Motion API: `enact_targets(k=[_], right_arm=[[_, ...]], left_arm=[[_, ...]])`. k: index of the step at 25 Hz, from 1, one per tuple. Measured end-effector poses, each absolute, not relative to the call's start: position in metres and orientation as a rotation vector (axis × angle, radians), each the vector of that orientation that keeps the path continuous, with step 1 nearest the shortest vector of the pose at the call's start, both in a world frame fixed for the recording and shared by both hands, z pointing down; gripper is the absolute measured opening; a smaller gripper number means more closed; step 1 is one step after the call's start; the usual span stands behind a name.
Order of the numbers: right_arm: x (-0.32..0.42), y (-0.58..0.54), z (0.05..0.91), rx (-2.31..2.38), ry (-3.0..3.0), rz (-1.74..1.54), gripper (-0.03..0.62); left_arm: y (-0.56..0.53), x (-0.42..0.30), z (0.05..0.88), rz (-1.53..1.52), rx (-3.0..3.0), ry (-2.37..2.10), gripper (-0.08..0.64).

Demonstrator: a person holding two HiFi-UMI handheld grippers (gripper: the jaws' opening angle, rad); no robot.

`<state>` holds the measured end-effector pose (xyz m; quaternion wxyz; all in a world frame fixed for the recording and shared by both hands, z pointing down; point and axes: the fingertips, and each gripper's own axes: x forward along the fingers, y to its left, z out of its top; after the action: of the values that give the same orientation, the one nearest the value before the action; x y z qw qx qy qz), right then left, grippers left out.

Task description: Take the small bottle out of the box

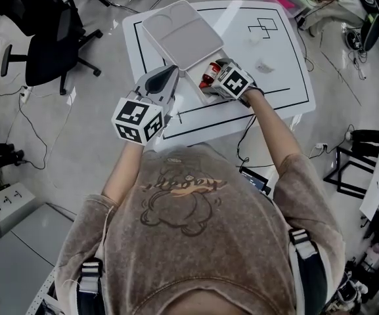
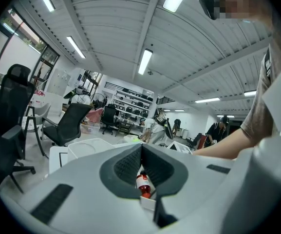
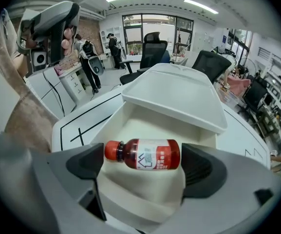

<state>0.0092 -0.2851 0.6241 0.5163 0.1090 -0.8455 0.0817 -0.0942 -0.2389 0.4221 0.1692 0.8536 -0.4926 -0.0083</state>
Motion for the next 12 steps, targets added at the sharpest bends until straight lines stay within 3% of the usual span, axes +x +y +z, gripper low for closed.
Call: enact_targets(k=[12], right_arm=[[0.0063, -0.2909, 0.6346, 0.252, -1.982, 0.222, 0.506]], left_arm=[[-0.2374, -0.1017, 0.4243, -0.055, 2.389, -1.414, 0.008]])
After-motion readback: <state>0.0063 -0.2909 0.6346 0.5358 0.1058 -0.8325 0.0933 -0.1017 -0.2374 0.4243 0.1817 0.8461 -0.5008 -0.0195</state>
